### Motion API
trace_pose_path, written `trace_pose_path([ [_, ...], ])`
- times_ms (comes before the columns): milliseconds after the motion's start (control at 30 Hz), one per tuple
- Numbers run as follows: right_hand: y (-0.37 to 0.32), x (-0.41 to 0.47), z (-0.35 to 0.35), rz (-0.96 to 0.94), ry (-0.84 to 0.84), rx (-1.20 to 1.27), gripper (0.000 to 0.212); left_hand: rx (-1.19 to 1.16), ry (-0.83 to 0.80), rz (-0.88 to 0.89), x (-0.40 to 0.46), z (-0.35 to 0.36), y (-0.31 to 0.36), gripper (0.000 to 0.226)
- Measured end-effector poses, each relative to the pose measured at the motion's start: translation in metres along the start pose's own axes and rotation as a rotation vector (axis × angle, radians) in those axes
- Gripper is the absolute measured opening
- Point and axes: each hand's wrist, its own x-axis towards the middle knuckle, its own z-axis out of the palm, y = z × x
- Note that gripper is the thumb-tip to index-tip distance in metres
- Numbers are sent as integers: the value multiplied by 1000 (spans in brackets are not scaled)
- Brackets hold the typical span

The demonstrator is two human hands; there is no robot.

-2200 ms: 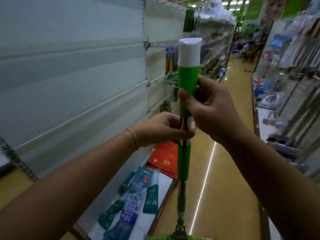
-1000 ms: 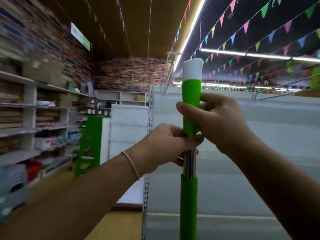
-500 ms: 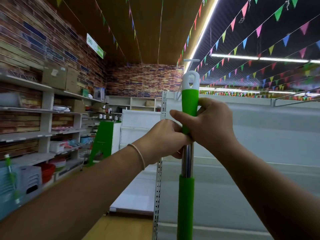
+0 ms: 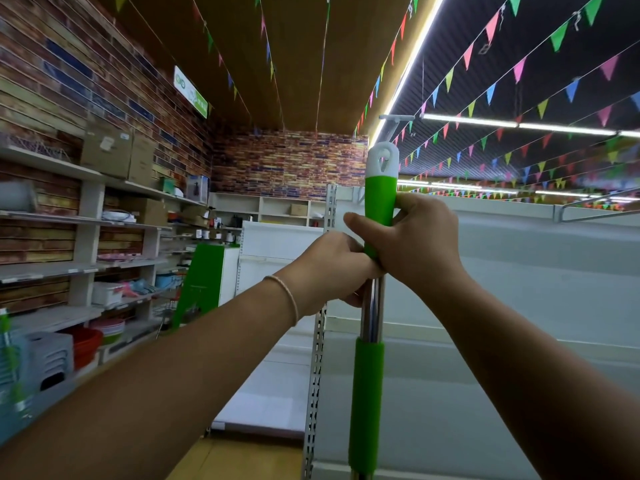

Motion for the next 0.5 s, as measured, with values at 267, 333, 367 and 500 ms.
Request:
trace_pose_path([
  [267,40,9,41,101,-91,-24,45,-8,43,-60,35,16,-33,21],
  [333,47,15,53,121,-121,-47,44,-33,75,-81,44,18,-42,17],
  [367,50,19,59,138,-138,-52,43,-30,94,-89,50,18,-47,16],
  [500,68,34,84,234,-182,-38,38,45,198,-96,72,27,-67,30],
])
